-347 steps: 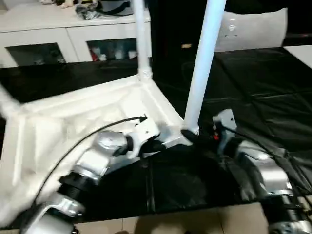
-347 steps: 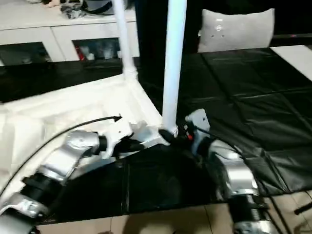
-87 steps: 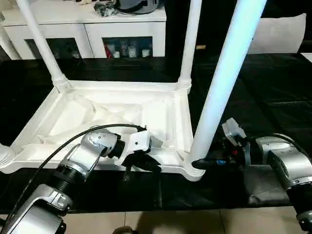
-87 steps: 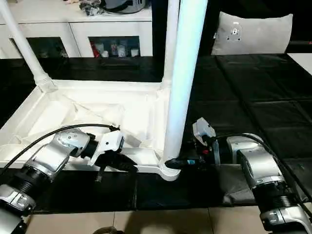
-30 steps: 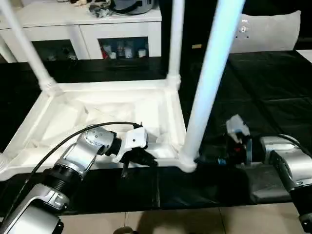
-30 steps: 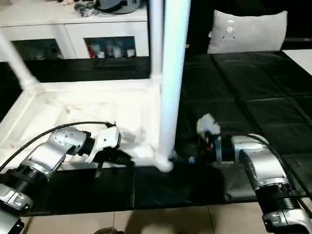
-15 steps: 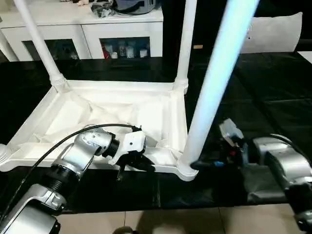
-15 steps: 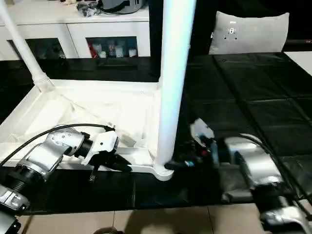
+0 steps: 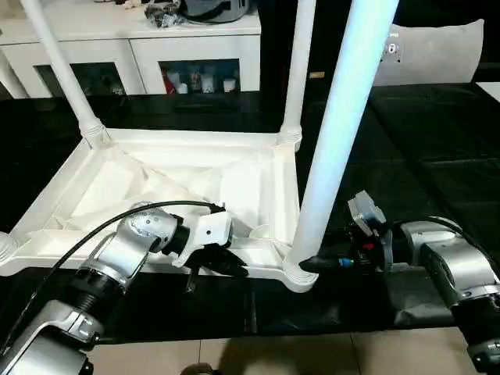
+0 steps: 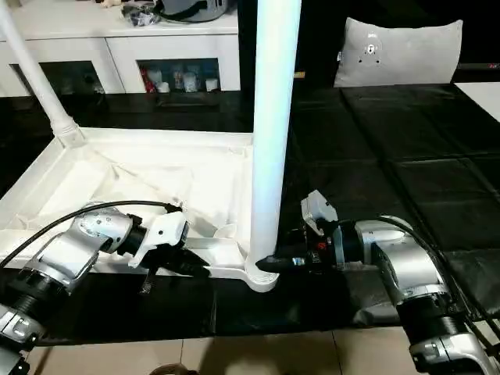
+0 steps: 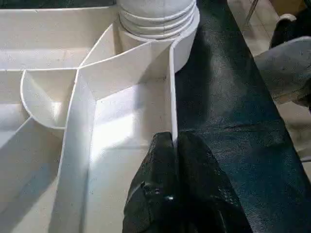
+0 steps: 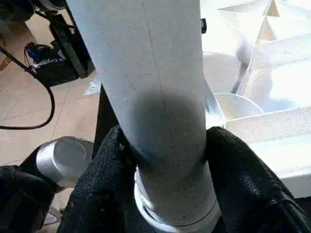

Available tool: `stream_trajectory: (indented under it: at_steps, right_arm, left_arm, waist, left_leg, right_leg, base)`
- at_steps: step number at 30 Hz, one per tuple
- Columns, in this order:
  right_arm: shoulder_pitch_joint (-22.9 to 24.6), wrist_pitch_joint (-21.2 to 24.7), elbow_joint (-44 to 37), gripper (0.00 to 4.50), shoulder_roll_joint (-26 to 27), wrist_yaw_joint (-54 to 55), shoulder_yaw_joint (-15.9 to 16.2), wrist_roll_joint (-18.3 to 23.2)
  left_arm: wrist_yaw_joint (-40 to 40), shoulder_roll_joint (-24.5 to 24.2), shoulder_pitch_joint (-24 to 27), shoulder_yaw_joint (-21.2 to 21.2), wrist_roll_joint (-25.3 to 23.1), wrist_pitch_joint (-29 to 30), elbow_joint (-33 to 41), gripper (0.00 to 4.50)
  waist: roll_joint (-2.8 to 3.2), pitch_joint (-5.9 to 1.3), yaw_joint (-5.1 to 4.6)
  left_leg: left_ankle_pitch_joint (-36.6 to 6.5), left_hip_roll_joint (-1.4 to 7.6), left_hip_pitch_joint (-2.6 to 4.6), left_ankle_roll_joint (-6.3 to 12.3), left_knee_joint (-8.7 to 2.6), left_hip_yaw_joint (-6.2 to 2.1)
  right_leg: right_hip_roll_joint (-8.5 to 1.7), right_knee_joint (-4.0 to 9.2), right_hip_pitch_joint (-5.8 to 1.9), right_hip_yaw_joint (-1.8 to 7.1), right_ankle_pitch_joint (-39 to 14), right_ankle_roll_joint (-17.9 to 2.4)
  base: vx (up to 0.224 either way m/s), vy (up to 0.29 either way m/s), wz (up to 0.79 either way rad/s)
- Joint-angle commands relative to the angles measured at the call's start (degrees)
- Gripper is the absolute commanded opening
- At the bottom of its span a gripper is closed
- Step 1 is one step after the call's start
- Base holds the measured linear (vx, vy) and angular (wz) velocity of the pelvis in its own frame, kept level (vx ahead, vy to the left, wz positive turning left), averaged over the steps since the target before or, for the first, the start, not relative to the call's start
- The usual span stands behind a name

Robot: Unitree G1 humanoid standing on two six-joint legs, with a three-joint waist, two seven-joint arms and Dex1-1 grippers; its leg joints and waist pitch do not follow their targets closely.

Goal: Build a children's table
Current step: Rotate leg to tighten

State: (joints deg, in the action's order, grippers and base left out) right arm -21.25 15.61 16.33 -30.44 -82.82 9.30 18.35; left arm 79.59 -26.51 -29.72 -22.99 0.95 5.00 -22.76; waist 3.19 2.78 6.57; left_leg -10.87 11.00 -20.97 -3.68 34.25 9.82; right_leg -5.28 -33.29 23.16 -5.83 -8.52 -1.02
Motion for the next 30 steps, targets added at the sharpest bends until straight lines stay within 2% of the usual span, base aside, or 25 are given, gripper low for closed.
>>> stream_trajectory:
  at_steps: [1,2,3,5,6,8,9,10,11,12,13,14,15,17,18,19,20,21,22,24,26,27,28,30]
  right_arm:
    - [1.57,1.97,-2.25,1.91,1.28,1.67,0.96,1.06]
    - [1.56,2.39,-1.63,1.91,2.78,6.08,0.53,-0.33]
    - [1.56,2.39,-1.63,1.91,2.78,6.08,0.53,-0.33]
    - [0.70,2.95,0.41,1.91,5.88,14.91,-0.44,-3.30]
    - [-0.08,3.43,1.84,1.91,7.84,20.01,-1.22,-4.65]
    - [-0.97,4.25,3.32,1.91,9.80,24.81,-2.00,-5.67]
    - [-2.20,4.71,5.31,1.91,12.26,30.64,-2.70,-7.03]
    - [-2.79,5.24,6.16,1.91,13.67,33.42,-3.06,-7.51]
    - [-4.32,5.44,8.25,1.91,16.81,39.64,-3.72,-8.70]
    - [-4.68,5.59,8.76,1.91,17.44,41.05,-3.98,-8.84]
    - [-6.33,6.26,11.14,1.91,20.06,47.19,-5.44,-9.19]
    - [-6.33,6.26,11.14,1.91,20.06,47.19,-5.44,-9.19]
    - [-8.67,5.37,14.83,1.91,23.35,54.78,-8.08,-8.99]
    - [-9.60,3.75,16.51,1.91,24.69,56.79,-9.11,-8.64]
    - [-10.00,2.22,17.25,1.91,25.63,57.46,-9.61,-8.62]
    - [-9.90,1.11,17.05,2.25,25.97,56.90,-9.46,-8.66]
    - [-9.47,0.81,16.30,2.25,26.15,56.19,-9.52,-8.56]
    - [-8.69,0.69,15.08,2.59,25.96,54.34,-9.49,-8.01]
    - [-8.12,0.50,14.31,2.62,25.63,53.39,-9.51,-7.84]
    - [-5.98,0.35,11.79,2.73,23.54,50.48,-10.02,-7.00]
    - [-5.12,-0.06,10.81,2.99,22.13,48.49,-9.96,-6.48]
    - [-4.95,-0.17,10.62,3.07,21.84,48.10,-9.94,-6.38]
    - [-4.37,-0.40,9.92,3.12,20.85,46.67,-9.93,-5.94]
    - [-2.29,-0.66,6.88,3.37,16.43,40.61,-10.09,-4.53]
  left_arm:
    - [-2.05,2.39,0.18,0.01,1.80,3.81,3.49,0.00]
    - [-4.49,3.64,0.29,0.59,1.88,6.73,4.46,0.00]
    - [-4.49,3.64,0.29,0.59,1.88,6.73,4.46,0.00]
    - [-8.27,5.80,0.38,1.48,1.89,10.51,5.68,0.00]
    - [-10.32,7.03,0.32,1.90,1.75,12.27,6.14,0.00]
    - [-12.32,8.31,0.11,2.25,1.53,13.95,6.33,0.00]
    - [-15.15,10.16,-0.47,2.53,0.93,16.31,6.26,0.00]
    - [-16.97,11.39,-0.85,2.76,0.57,17.66,6.12,0.00]
    - [-20.77,14.04,-1.91,3.40,-0.02,20.36,5.10,0.00]
    - [-21.47,14.51,-2.07,3.53,-0.08,20.75,4.92,0.00]
    - [-24.28,16.34,-2.71,4.05,-0.40,22.04,4.09,0.00]
    - [-24.28,16.34,-2.71,4.05,-0.40,22.04,4.09,0.00]
    - [-28.22,18.62,-3.45,4.87,-1.00,22.68,2.96,0.00]
    - [-30.31,19.74,-3.89,5.32,-1.42,22.67,2.27,0.00]
    - [-32.09,20.62,-4.23,5.70,-1.85,22.46,1.76,0.00]
    - [-33.17,21.08,-4.48,5.92,-2.13,21.77,1.29,0.00]
    - [-33.84,21.32,-4.63,6.20,-2.46,21.45,0.94,0.00]
    - [-34.05,21.00,-4.75,6.02,-3.13,20.50,0.49,0.00]
    - [-34.07,20.57,-4.78,5.73,-3.72,19.74,0.24,0.00]
    - [-33.24,18.62,-4.39,4.90,-4.88,17.08,-0.55,0.00]
    - [-32.95,18.00,-4.23,4.91,-5.02,16.64,-1.06,0.00]
    - [-32.87,17.86,-4.20,4.89,-5.09,16.46,-1.19,0.00]
    - [-32.48,17.39,-4.08,4.85,-5.25,15.85,-1.55,0.00]
    - [-29.70,15.51,-3.40,5.04,-4.76,14.01,-1.70,0.00]
  waist:
    - [-0.86,-4.04,-0.10]
    - [-0.79,-3.96,-0.20]
    - [-0.86,-3.88,-0.27]
    - [-0.94,-3.52,-0.83]
    - [-0.95,-3.46,-0.94]
    - [-0.98,-3.23,-2.10]
    - [-1.14,-3.23,-2.92]
    - [-0.96,-3.13,-3.80]
    - [-1.00,-3.16,-4.50]
    - [-1.07,-3.11,-4.97]
    - [-0.97,-3.08,-5.48]
    - [-0.99,-3.05,-5.70]
    - [-0.96,-3.10,-6.38]
    - [-0.79,-3.11,-7.12]
    - [-0.66,-3.32,-7.02]
    - [-0.70,-3.31,-7.27]
    - [-0.67,-3.49,-7.13]
    - [-0.67,-3.63,-7.01]
    - [-0.66,-3.70,-6.91]
    - [-0.64,-3.93,-6.22]
    - [-0.72,-4.09,-5.54]
    - [-0.35,-4.09,-5.30]
    - [-0.62,-4.05,-5.14]
    - [-0.58,-4.08,-3.98]
  left_leg:
    - [-10.32,2.30,0.44,4.35,-3.93,-0.28]
    - [-10.33,2.40,0.43,3.94,-4.05,-0.29]
    - [-10.75,2.25,0.39,3.77,-4.05,-0.31]
    - [-12.54,1.97,0.32,2.62,-4.29,-0.41]
    - [-13.30,1.79,0.53,2.32,-4.26,-0.45]
    - [-15.01,1.56,0.34,1.11,-4.39,-0.74]
    - [-16.20,1.39,0.08,0.76,-4.47,-1.00]
    - [-17.32,1.30,0.44,0.50,-4.39,-0.95]
    - [-18.19,1.05,0.70,0.52,-4.13,-0.98]
    - [-18.40,0.95,0.67,0.62,-4.04,-0.96]
    - [-19.01,0.70,0.70,0.83,-3.88,-1.00]
    - [-19.27,0.58,0.77,1.05,-3.82,-1.01]
    - [-19.74,0.46,0.79,1.45,-3.70,-1.04]
    - [-20.84,0.32,0.88,1.55,-3.51,-1.15]
    - [-20.80,0.39,1.05,1.61,-3.51,-1.22]
    - [-20.81,0.61,0.66,2.20,-3.73,-1.28]
    - [-20.45,0.84,0.70,2.58,-3.85,-1.25]
    - [-19.34,1.03,0.30,3.13,-4.09,-1.33]
    - [-18.77,1.18,0.18,3.27,-4.15,-1.31]
    - [-16.57,1.42,0.25,4.14,-4.07,-1.02]
    - [-13.52,1.51,-0.11,4.73,-4.01,-0.84]
    - [-13.16,1.49,0.01,4.86,-3.93,-0.81]
    - [-12.66,1.44,-0.10,5.07,-3.84,-0.66]
    - [-11.69,1.41,0.08,5.56,-3.73,-0.49]
  right_leg:
    - [-3.34,3.61,-3.12,2.71,-18.68,-10.96]
    - [-3.38,3.54,-3.02,2.80,-19.11,-10.89]
    - [-3.29,3.69,-3.06,2.64,-19.97,-10.64]
    - [-3.28,4.27,-3.01,2.46,-24.97,-8.88]
    - [-3.35,4.63,-2.92,2.31,-26.95,-8.26]
    - [-3.39,5.01,-3.07,1.99,-30.54,-6.75]
    - [-3.36,5.25,-3.43,1.62,-32.38,-5.22]
    - [-3.24,5.60,-2.92,1.59,-33.18,-4.87]
    - [-3.29,5.99,-2.80,1.37,-34.57,-4.50]
    - [-3.21,6.06,-2.76,1.31,-34.78,-4.47]
    - [-3.08,6.34,-2.71,1.04,-35.93,-3.87]
    - [-3.07,6.60,-2.60,0.92,-36.42,-3.63]
    - [-2.96,6.79,-2.50,0.76,-36.66,-3.12]
    - [-2.82,7.18,-2.31,0.25,-37.30,-2.76]
    - [-2.93,7.07,-2.37,0.24,-36.50,-2.92]
    - [-2.96,6.93,-2.59,0.27,-34.65,-3.51]
    - [-3.00,6.74,-2.60,0.51,-32.39,-4.29]
    - [-2.97,6.18,-2.91,0.79,-29.19,-5.52]
    - [-3.05,5.97,-2.97,0.98,-27.65,-6.11]
    - [-3.13,5.43,-2.97,1.55,-22.63,-8.14]
    - [-3.14,4.65,-3.32,1.80,-18.11,-10.02]
    - [-3.15,4.61,-3.28,1.81,-17.70,-10.28]
    - [-3.13,4.47,-3.33,1.89,-17.25,-10.74]
    - [-3.21,4.69,-3.52,1.95,-18.49,-9.76]
  base:
    - [0.000,0.000,0.00]
    - [0.000,0.000,0.00]
    - [0.000,0.000,0.00]
    - [0.000,0.000,0.00]
    - [0.000,0.000,0.00]
    - [0.000,0.000,0.00]
    - [0.000,0.000,0.00]
    - [0.000,0.000,0.00]
    - [0.000,0.000,0.00]
    - [0.000,0.000,0.00]
    - [0.000,0.000,0.00]
    - [0.000,0.000,0.00]
    - [0.000,0.000,0.00]
    - [0.000,0.000,0.00]
    - [0.000,0.000,0.00]
    - [0.000,0.000,0.00]
    - [0.000,0.000,0.00]
    - [0.000,0.000,0.00]
    - [0.000,0.000,0.00]
    - [0.000,0.000,0.00]
    - [0.000,0.000,0.00]
    - [0.000,0.000,0.00]
    - [0.000,0.000,0.00]
    - [0.000,0.000,0.00]
